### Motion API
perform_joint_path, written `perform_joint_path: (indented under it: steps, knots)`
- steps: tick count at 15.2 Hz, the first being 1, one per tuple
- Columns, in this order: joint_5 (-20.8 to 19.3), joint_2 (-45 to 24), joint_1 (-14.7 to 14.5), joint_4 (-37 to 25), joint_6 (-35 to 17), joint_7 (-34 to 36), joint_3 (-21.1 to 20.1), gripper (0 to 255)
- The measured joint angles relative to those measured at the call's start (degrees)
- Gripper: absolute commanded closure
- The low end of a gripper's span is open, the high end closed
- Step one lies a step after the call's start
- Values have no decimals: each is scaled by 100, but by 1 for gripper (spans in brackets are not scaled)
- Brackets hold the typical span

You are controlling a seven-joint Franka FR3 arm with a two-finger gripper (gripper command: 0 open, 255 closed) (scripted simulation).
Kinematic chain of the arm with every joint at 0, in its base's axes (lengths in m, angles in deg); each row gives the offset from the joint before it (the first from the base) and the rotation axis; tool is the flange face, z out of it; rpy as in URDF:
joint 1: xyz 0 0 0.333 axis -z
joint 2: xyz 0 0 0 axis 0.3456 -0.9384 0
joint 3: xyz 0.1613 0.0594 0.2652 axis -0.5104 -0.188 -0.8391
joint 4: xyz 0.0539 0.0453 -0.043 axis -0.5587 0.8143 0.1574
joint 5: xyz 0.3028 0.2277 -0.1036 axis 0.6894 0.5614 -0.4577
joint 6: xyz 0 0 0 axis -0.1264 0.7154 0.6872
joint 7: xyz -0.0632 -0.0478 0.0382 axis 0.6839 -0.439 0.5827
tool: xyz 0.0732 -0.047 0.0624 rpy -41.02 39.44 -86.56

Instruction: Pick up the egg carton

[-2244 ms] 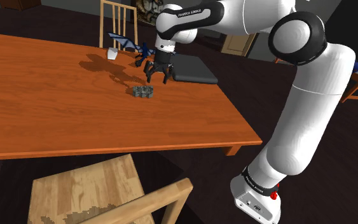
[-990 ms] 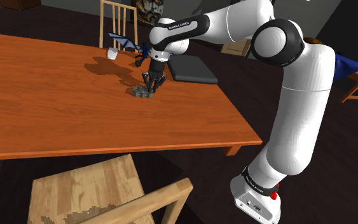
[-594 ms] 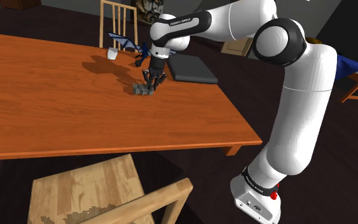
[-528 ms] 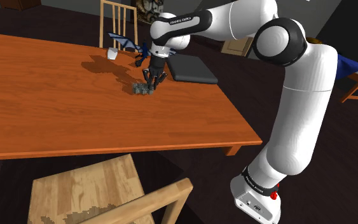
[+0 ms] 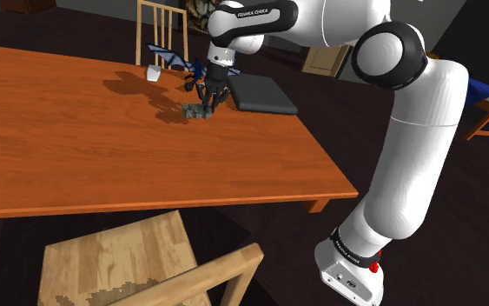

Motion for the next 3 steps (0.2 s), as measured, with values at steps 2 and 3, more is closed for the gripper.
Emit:
perform_joint_path:
  steps: [2, 3]
  knots:
    - [-7, 27, 1, -116, 140, 27, 0, 255]
    - [-9, 26, 2, -156, 179, 33, 1, 255]
